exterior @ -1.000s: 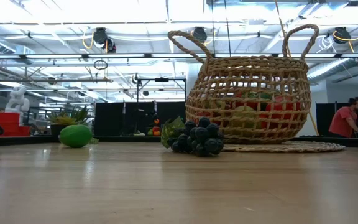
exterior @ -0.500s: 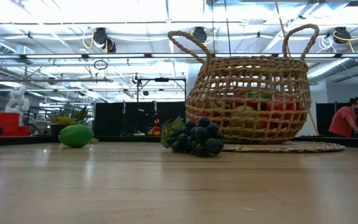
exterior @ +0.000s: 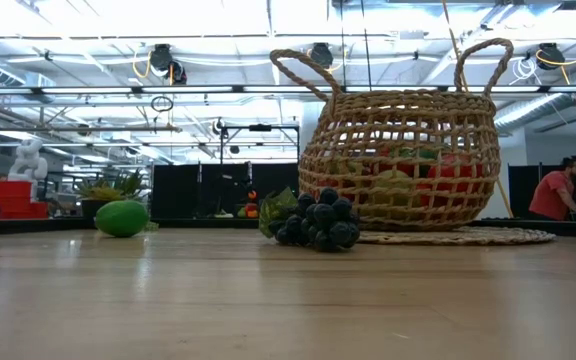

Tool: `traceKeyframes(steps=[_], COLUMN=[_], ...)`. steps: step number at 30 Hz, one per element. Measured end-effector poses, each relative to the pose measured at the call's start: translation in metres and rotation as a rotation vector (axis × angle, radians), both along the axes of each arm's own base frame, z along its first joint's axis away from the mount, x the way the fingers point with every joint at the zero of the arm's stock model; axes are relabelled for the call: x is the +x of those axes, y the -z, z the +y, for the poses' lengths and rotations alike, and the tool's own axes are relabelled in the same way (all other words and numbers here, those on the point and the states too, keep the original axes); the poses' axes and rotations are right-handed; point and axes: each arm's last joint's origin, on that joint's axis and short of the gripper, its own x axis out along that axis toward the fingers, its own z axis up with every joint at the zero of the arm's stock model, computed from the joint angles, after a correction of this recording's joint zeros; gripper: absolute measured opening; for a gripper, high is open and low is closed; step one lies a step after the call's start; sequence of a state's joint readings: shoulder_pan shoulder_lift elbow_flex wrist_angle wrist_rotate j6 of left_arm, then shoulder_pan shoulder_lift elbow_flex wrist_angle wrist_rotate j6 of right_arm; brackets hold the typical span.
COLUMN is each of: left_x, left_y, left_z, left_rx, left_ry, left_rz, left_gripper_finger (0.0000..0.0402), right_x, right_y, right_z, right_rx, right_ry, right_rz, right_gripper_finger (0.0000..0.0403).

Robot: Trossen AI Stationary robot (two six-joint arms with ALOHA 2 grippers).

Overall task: Build produce basket
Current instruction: Put the green lime into the brown basket

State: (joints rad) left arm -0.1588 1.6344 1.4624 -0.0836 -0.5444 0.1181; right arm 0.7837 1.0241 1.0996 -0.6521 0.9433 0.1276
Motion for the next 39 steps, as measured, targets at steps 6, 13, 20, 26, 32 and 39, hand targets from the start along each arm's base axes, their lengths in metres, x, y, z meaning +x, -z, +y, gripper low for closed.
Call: traceKeyframes(steps=[6, 13, 20, 26, 32, 39], left_x=[0.003, 0.006, 0.018, 0.042, 0.068, 0.082], left_y=[0.000, -0.018, -0.031, -0.013, 0.016, 0.038], left_z=[0.040, 0.080, 0.101, 0.114, 0.124, 0.126], left_rx=[-0.005, -0.013, 0.009, -0.012, -0.027, -0.030], left_ry=[-0.073, -0.054, -0.069, -0.062, -0.076, -0.078], left_rz=[0.005, -0.012, 0.037, 0.111, 0.163, 0.193], left_gripper_finger=[0.0310, 0.0310, 0.0310, 0.0310, 0.0310, 0.0310], right_x=[0.000, 0.001, 0.002, -0.002, -0.008, -0.013], right_y=[0.000, 0.001, 0.001, -0.001, -0.005, -0.005], right_z=[0.000, -0.002, -0.004, -0.010, -0.016, -0.020], right_rx=[0.011, 0.023, -0.019, -0.085, -0.076, -0.052], right_ry=[0.009, 0.028, 0.021, 0.051, 0.051, 0.064], right_rz=[-0.002, 0.002, 0.012, 0.010, -0.002, 0.007], right_gripper_finger=[0.0310, 0.0194, 0.0079, 0.0014, 0.0007, 0.0006])
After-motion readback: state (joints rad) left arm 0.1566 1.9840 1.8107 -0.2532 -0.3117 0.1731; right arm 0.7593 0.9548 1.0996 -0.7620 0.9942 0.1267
